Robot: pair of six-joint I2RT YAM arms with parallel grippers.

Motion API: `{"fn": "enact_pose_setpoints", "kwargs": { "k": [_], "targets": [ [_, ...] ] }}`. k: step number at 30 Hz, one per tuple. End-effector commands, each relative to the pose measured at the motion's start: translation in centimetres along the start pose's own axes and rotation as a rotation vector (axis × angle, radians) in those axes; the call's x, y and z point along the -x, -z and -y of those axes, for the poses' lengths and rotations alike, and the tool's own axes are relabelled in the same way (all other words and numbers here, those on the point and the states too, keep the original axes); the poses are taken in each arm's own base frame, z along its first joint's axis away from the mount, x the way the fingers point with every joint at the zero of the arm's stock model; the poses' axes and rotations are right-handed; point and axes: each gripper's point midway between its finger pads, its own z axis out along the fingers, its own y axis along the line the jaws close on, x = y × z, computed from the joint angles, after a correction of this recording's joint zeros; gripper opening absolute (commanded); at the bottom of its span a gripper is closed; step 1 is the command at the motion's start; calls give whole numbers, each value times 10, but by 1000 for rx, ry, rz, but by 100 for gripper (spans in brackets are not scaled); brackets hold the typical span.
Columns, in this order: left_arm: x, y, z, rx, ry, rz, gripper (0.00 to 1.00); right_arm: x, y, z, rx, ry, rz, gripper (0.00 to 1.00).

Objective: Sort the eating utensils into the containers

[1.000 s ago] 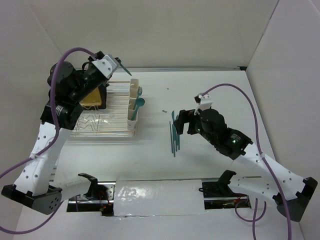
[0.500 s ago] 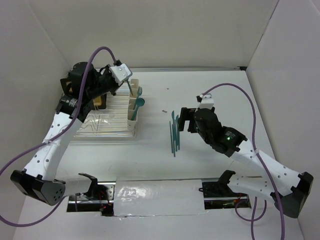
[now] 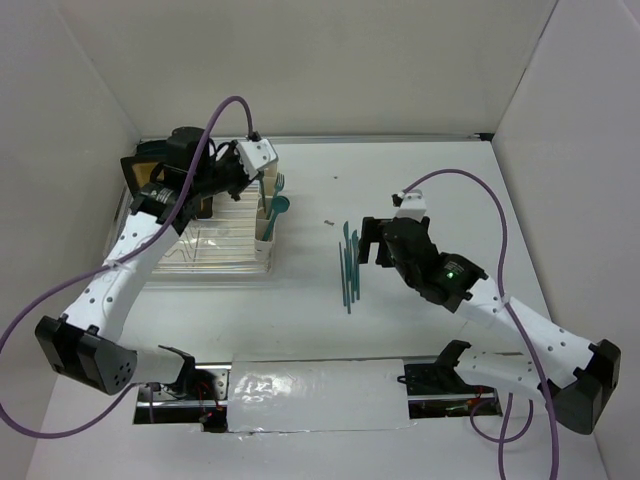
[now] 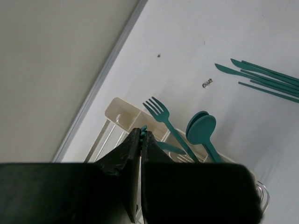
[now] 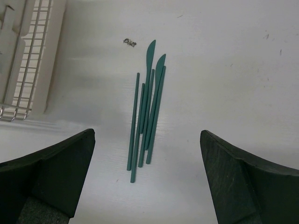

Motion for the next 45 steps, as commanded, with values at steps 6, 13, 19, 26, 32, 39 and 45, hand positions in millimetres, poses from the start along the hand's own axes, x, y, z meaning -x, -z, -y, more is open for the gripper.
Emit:
{"fn": "enact_pose_setpoints", "kwargs": {
  "k": [6,13,19,26,32,39,45],
  "targets": [
    [-27,-35,16,-82,-4,-96,0,2,-10,12,-40,-14,25,100],
    [-32,-51,20,-116,27,-137,4,0,-16,8,7,-41,19,100],
    [-35,-56,19,-65,25,-163,43,1,-14,11,14,-48,23,100],
    [-1,-43,-11,56,12,-97,57,-10,-17,-3,89,-42,-27,100],
    [41,-9,-47,264,119,7,89,-42,-31,-10,127,-41,-117,100],
    [68,43,-13,225,450,169,96,-92,-59,-3,66,-38,-244,100],
    [66,69,59,-27,634,198,95,-106,-80,6,-12,-19,-260,87]
  ]
}}
